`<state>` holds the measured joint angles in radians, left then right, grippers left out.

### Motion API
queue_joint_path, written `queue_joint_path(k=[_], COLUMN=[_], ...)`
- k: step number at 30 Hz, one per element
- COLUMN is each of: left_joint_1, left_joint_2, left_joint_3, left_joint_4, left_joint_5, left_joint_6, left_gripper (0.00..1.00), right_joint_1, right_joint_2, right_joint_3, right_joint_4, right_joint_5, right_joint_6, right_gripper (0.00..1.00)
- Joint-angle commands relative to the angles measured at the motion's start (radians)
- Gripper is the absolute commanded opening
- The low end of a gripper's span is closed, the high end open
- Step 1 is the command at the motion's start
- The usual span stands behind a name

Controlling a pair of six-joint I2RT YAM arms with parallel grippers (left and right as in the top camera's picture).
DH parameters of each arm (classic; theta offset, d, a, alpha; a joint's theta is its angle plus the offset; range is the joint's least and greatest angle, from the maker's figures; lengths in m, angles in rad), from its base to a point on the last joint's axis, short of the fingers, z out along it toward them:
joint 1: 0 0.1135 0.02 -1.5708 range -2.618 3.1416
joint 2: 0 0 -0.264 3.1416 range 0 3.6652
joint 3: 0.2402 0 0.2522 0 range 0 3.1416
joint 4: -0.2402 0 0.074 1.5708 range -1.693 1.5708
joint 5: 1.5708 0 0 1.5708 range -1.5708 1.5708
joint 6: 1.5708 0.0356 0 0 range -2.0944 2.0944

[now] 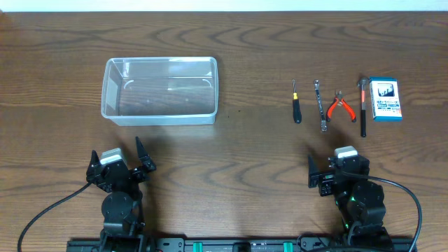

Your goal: Pack container

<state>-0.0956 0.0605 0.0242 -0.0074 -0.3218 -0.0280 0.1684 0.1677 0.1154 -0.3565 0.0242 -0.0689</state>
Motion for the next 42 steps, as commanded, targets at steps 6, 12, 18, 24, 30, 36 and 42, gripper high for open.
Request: queue_joint_path(k=[6, 12, 18, 24, 30, 36, 42], left_joint_1=[-0.003, -0.003, -0.003, -0.003, -0.003, -0.003, -0.003], left_joint_2=[-0.004, -0.004, -0.004, -0.004, -0.004, -0.004, -0.004], left_joint_3=[-0.02, -0.02, -0.02, -0.02, -0.02, -0.02, -0.02], left_joint_4=[-0.033, -0.034, -0.034, -0.034, -0.033, -0.034, -0.034], left_joint_5=[-0.02, -0.019, -0.019, -0.02, -0.019, -0.02, -0.019], left_joint_6=[0.002, 0.002, 0.002, 0.002, 0.002, 0.002, 0.002], left_gripper=[0.98, 0.98, 0.98, 0.98, 0.98, 0.98, 0.98], right_joint_1=[-0.008, -0.008, -0.008, 0.026, 0.126, 0.139, 0.214], right_joint_2=[-0.011, 0.033, 0.341, 0.796, 1.147, 1.284, 1.407], right_joint_3=[-0.005, 0.115, 0.414, 0.849, 1.251, 1.323, 1.356], right_joint_4=[0.039, 0.044, -0.067, -0.272, -0.38, -0.171, -0.12], right_joint_5=[-0.066, -0.045, 0.013, 0.0, -0.192, -0.487, -0.252], right_joint_6=[0.062, 0.117, 0.117, 0.121, 0.143, 0.269, 0.525], right_gripper=[0.99, 0.99, 0.99, 0.99, 0.99, 0.99, 0.99])
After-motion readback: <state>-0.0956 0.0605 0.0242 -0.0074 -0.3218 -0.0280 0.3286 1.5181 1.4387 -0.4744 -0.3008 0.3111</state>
